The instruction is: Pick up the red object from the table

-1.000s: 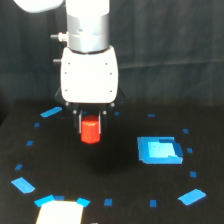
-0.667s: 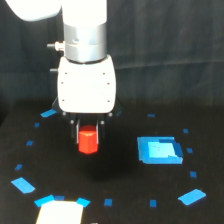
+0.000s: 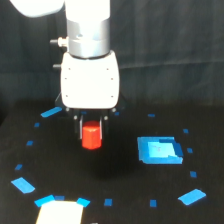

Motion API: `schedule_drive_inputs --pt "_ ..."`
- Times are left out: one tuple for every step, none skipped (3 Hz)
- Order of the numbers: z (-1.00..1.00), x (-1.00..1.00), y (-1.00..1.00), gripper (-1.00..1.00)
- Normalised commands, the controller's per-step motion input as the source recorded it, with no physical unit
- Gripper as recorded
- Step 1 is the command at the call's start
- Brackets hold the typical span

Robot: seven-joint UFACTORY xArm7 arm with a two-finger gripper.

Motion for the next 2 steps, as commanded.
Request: schedule_drive_inputs --pt "-1.00 0.21 -0.67 -1.00" --pt "-0.38 -0.44 -0.66 -1.00"
